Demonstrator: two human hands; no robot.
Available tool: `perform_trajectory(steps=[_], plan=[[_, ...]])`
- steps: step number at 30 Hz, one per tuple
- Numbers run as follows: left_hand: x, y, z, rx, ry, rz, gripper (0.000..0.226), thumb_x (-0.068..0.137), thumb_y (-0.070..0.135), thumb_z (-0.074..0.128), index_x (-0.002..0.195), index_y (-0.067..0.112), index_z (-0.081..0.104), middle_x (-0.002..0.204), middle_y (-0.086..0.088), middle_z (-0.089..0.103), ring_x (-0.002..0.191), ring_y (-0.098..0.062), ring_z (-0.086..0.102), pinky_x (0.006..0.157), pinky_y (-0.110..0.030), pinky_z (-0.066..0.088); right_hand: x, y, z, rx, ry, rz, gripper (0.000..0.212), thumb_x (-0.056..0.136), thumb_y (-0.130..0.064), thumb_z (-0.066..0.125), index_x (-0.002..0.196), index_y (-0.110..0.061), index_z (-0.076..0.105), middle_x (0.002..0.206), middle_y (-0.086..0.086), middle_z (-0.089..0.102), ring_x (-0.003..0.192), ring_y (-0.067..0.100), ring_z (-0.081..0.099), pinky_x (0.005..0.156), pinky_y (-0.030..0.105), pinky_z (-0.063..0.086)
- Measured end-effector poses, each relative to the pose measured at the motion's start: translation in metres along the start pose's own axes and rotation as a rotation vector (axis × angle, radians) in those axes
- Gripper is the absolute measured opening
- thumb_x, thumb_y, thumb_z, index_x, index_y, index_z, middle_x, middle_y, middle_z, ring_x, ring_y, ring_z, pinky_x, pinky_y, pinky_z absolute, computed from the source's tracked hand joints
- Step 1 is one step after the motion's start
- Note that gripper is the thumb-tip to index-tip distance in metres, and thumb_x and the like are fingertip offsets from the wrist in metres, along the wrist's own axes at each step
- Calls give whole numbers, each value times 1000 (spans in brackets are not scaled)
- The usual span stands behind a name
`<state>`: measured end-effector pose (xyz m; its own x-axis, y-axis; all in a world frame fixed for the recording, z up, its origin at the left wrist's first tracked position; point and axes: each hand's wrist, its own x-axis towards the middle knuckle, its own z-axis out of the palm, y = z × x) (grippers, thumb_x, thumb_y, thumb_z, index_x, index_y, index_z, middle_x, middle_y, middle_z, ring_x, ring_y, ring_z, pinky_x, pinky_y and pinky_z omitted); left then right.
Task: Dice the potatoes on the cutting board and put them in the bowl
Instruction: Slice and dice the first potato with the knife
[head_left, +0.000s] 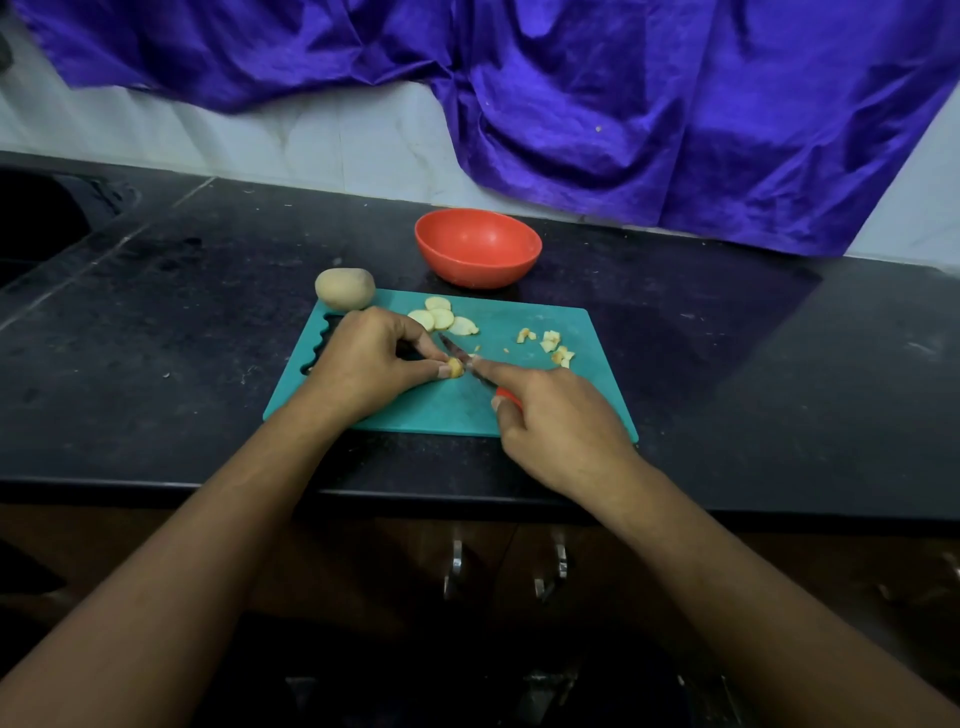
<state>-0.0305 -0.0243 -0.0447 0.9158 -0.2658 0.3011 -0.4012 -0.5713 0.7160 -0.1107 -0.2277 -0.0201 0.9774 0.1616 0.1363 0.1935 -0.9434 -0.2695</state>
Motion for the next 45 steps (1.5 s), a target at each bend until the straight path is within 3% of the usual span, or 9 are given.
perform_trajectory(steps=[4, 9, 15, 20, 27, 35, 39, 42, 45], plan=[[-1, 2, -1, 19, -1, -9, 8, 78, 29, 88, 80, 30, 81, 81, 20, 76, 82, 2, 69, 83, -28, 57, -1, 0, 1, -77, -35, -44, 52, 105, -30, 44, 154, -46, 38, 74, -10, 46, 63, 9, 40, 64, 33, 38], [-2, 2, -1, 39, 5, -11, 7, 78, 29, 88, 81, 28, 81, 83, 19, 76, 84, 3, 69, 86, -26, 56, -2, 6, -10, -72, -111, -47, 52, 106, -29, 45, 153, -47, 38, 80, -11, 50, 66, 6, 43, 65, 30, 39], [-1, 0, 0, 39, 16, -12, 9, 78, 31, 88, 80, 27, 81, 82, 19, 76, 82, 6, 69, 78, -17, 51, -2, 26, -14, 201, -99, 3, 48, 104, -32, 55, 148, -50, 46, 142, -5, 58, 103, 7, 58, 86, 34, 53], [-1, 0, 1, 41, 27, -14, 10, 77, 33, 89, 80, 27, 81, 80, 19, 76, 80, 7, 68, 72, -9, 44, 1, 18, -6, 202, -47, -28, 48, 103, -31, 54, 147, -49, 47, 145, -9, 58, 124, 14, 56, 100, 41, 51], [-2, -1, 1, 57, 22, -7, 9, 77, 34, 87, 82, 30, 81, 81, 20, 75, 81, 6, 67, 74, -16, 50, 5, 12, 1, 91, -46, -19, 48, 104, -34, 51, 148, -51, 44, 109, -3, 65, 70, 6, 57, 65, 30, 43], [-2, 1, -1, 58, 13, -4, 7, 79, 29, 87, 83, 29, 81, 83, 19, 76, 84, 7, 68, 80, -15, 52, 1, 7, -1, -58, -77, -46, 52, 105, -31, 46, 154, -48, 37, 86, -7, 56, 67, 9, 46, 63, 32, 41], [-3, 2, -1, 56, 9, -7, 7, 79, 29, 87, 83, 29, 81, 84, 20, 76, 84, 7, 68, 82, -16, 52, 2, 10, -5, -40, -115, -52, 52, 105, -29, 47, 153, -48, 39, 96, -6, 59, 66, 6, 44, 67, 30, 39], [-3, 2, 0, 59, 12, -11, 7, 79, 30, 87, 83, 28, 82, 83, 19, 76, 84, 6, 68, 82, -17, 53, 7, 21, -7, 100, -130, -33, 49, 103, -31, 53, 147, -51, 46, 133, -4, 63, 100, 8, 61, 86, 32, 51], [-3, 2, 0, 65, 19, -13, 8, 79, 30, 87, 82, 27, 81, 83, 19, 76, 83, 7, 67, 78, -12, 49, 6, 23, -8, 216, -88, -2, 49, 103, -31, 56, 147, -51, 47, 149, -9, 53, 123, 12, 55, 99, 36, 51]])
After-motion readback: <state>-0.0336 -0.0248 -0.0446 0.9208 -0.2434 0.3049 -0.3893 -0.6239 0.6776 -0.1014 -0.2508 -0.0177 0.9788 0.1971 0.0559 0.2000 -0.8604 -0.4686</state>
